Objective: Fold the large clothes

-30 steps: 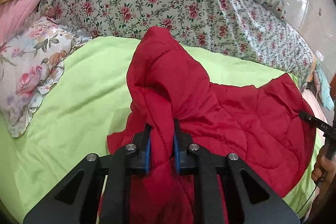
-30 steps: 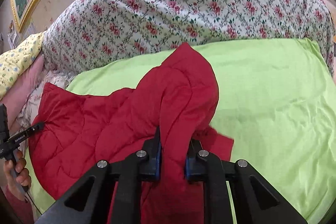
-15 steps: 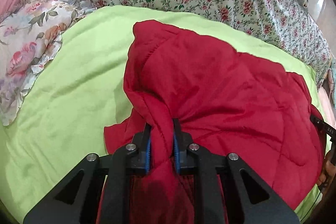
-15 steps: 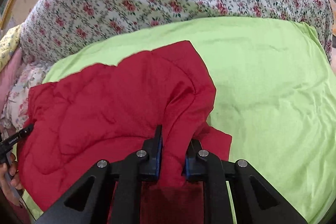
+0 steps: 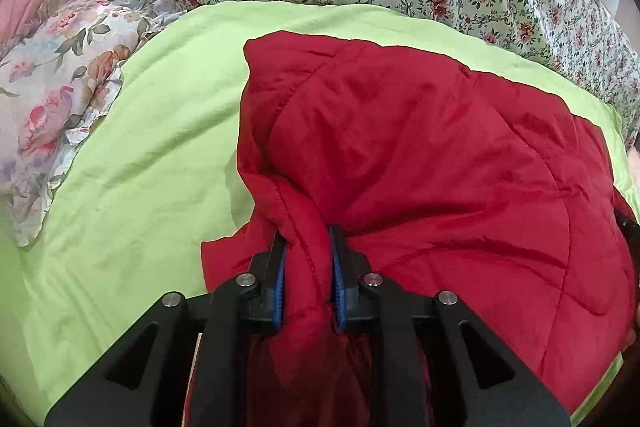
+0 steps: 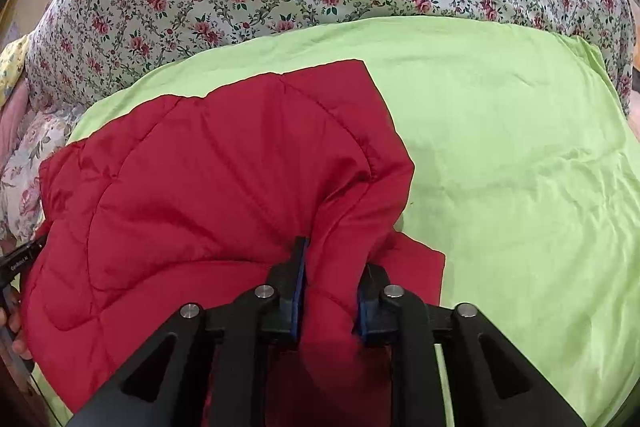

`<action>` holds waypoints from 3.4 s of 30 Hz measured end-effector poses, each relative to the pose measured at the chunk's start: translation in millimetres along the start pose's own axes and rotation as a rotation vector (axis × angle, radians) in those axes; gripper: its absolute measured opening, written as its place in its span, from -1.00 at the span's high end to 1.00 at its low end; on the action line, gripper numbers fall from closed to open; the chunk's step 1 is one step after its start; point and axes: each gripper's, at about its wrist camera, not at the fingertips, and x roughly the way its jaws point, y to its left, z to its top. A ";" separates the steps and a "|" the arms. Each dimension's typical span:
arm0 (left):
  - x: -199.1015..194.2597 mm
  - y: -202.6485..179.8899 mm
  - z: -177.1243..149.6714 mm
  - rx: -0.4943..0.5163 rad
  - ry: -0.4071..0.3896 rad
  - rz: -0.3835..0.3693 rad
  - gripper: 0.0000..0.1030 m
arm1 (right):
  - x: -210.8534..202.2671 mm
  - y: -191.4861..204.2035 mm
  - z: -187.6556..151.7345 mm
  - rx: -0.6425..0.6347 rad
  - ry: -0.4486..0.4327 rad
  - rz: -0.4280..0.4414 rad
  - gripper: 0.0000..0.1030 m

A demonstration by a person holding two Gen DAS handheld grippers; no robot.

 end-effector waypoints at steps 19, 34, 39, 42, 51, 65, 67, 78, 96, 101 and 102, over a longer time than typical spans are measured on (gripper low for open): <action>-44.3 13.2 -10.7 -0.050 -0.045 0.014 -0.41 | -55.1 -1.4 -4.9 0.031 -0.080 0.046 -0.31; -84.2 16.3 -49.1 -0.073 -0.095 -0.033 -0.47 | -101.1 18.5 -40.2 -0.025 -0.097 0.104 -0.31; -97.5 13.2 -63.8 -0.074 -0.100 -0.048 -0.47 | -106.7 25.4 -50.4 -0.032 -0.092 0.119 -0.31; -105.8 12.8 -73.0 -0.084 -0.104 -0.065 -0.47 | -112.3 28.0 -56.7 -0.030 -0.097 0.130 -0.31; -116.1 2.9 -88.9 -0.072 -0.096 -0.104 -0.47 | -123.4 43.1 -78.0 -0.039 -0.088 0.157 -0.31; -125.2 -53.7 -106.0 0.036 -0.062 -0.140 -0.47 | -119.3 68.5 -92.2 -0.094 -0.053 0.207 -0.39; -124.9 -58.3 -106.5 0.043 -0.058 -0.136 -0.47 | -113.8 70.3 -92.7 -0.103 -0.045 0.204 -0.44; -110.1 -65.6 -104.3 0.045 -0.023 -0.080 -0.47 | -85.0 58.5 -89.7 -0.088 -0.045 0.107 -0.45; -59.9 -60.2 -81.4 0.043 -0.001 -0.033 -0.79 | -73.0 50.7 -82.8 -0.053 -0.032 0.078 -0.54; -57.6 -60.1 -81.0 0.043 0.000 -0.031 -0.79 | -87.7 60.9 -71.4 -0.060 -0.057 0.067 -0.55; -57.4 -60.6 -80.6 0.044 0.000 -0.030 -0.79 | -91.8 63.9 -69.2 -0.066 -0.072 0.079 -0.55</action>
